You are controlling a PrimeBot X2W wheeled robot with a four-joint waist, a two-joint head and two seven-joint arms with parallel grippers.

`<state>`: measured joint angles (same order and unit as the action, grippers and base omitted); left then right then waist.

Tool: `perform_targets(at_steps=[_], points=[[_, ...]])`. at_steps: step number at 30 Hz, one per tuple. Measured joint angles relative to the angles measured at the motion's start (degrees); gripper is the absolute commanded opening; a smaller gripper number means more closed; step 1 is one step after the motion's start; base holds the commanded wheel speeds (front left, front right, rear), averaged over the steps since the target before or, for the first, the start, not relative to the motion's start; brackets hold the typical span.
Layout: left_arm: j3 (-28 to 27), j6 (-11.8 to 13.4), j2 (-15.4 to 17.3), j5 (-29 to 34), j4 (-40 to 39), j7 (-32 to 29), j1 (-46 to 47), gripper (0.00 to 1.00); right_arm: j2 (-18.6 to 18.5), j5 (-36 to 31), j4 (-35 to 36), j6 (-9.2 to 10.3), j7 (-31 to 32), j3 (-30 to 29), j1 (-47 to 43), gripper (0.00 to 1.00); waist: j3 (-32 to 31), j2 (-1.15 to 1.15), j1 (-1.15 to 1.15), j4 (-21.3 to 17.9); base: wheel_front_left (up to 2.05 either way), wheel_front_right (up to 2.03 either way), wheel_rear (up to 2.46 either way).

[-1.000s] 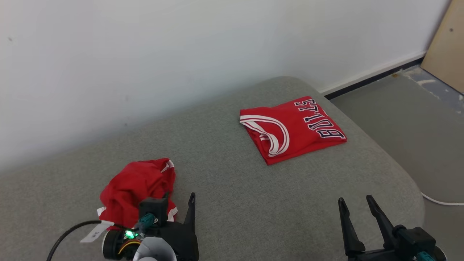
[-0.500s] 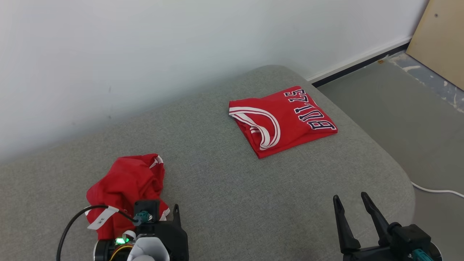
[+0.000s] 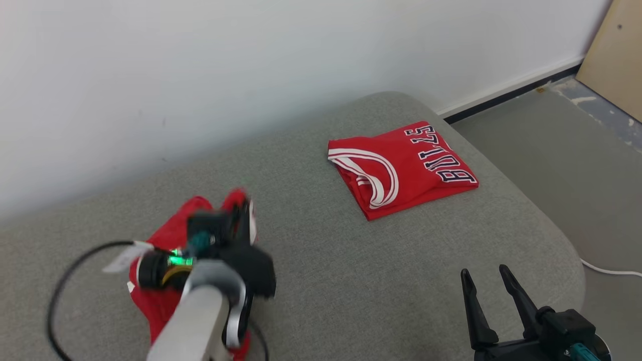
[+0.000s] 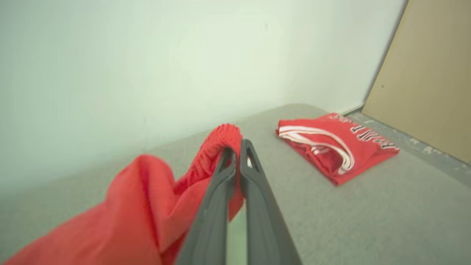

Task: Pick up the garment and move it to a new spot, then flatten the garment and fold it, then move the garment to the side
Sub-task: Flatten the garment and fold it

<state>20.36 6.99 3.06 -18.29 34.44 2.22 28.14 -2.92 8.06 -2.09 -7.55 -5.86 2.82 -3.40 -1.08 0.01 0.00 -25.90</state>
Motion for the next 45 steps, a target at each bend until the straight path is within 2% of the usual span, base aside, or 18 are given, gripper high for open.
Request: perform_targets(at_steps=[3,6,9,12,15,20,24,29,32,33,34,40,45], points=[[1.3,-0.6,-0.1,-3.9,-5.1,2.2,4.9,0.0,0.0,0.2,0.0,0.0,0.1,0.2,-0.1,1.0,-0.3,0.0,0.0,0.8,0.0,0.0,0.0],[3.4,-1.4,-0.1,-10.7,-11.1,4.5,9.0,0.0,0.0,0.4,-0.2,0.0,0.1,0.5,-0.1,1.0,-0.7,0.0,0.0,1.6,0.0,0.0,0.0],[5.8,-1.4,-0.1,-12.6,-14.7,6.4,13.8,0.0,0.0,0.5,-0.2,0.0,0.1,0.4,-0.1,1.0,-1.1,0.0,0.0,2.5,0.0,0.0,0.0],[7.1,-0.8,-0.2,-14.3,-17.6,8.0,17.5,0.0,0.0,0.6,-0.2,0.0,0.0,0.3,-0.4,1.0,-1.5,-0.01,0.0,3.5,0.0,0.0,0.0],[7.1,1.3,-0.2,-16.1,-17.8,8.5,17.6,0.0,0.0,0.6,-0.2,0.0,-0.1,0.1,-0.7,1.0,-1.9,-0.01,0.0,4.6,0.0,0.0,0.0],[2.8,4.5,1.0,-20.4,-13.7,9.0,7.5,0.0,0.0,1.0,-0.2,0.0,-0.2,0.3,-1.1,1.0,-2.3,-0.01,0.0,6.7,0.0,0.0,0.0],[-4.3,6.7,2.4,-26.0,-8.7,10.9,-5.0,0.0,0.0,0.9,0.0,0.0,0.2,0.4,-1.3,1.0,-2.4,-0.01,0.0,8.6,0.0,0.0,0.0],[-11.2,6.8,2.0,-31.3,-2.6,12.3,-14.8,0.0,0.0,0.2,0.6,0.0,0.8,0.6,-1.3,1.0,-2.5,-0.01,0.0,11.2,0.0,0.0,0.0],[-14.7,5.6,1.0,-33.2,-1.1,12.7,-17.2,0.0,0.0,0.0,0.9,0.0,1.1,1.0,-1.2,1.0,-2.6,-0.01,0.0,12.7,0.0,0.0,0.0],[-15.4,5.2,0.9,-33.4,-0.9,12.7,-17.8,0.27,0.0,0.0,0.9,0.0,1.3,1.1,-1.2,1.0,-2.6,-0.01,0.0,13.2,0.0,0.0,0.0],[-16.2,5.0,0.7,-33.3,-0.9,12.7,-18.4,1.0,0.0,0.0,0.9,0.0,1.3,1.3,-1.2,1.0,-2.6,-0.01,0.0,13.6,0.0,0.0,0.0],[-16.4,1.1,0.2,-30.1,-1.5,12.8,-22.6,1.0,-0.6,0.3,1.1,0.0,2.6,2.5,-1.4,1.0,-3.1,-0.01,0.0,15.9,0.0,0.0,0.0],[-19.2,0.6,0.7,-27.5,-4.7,12.8,-26.5,1.0,-0.7,0.5,1.8,0.0,3.4,2.7,-1.7,1.0,-3.6,-0.01,0.0,17.2,0.0,0.0,0.0]])
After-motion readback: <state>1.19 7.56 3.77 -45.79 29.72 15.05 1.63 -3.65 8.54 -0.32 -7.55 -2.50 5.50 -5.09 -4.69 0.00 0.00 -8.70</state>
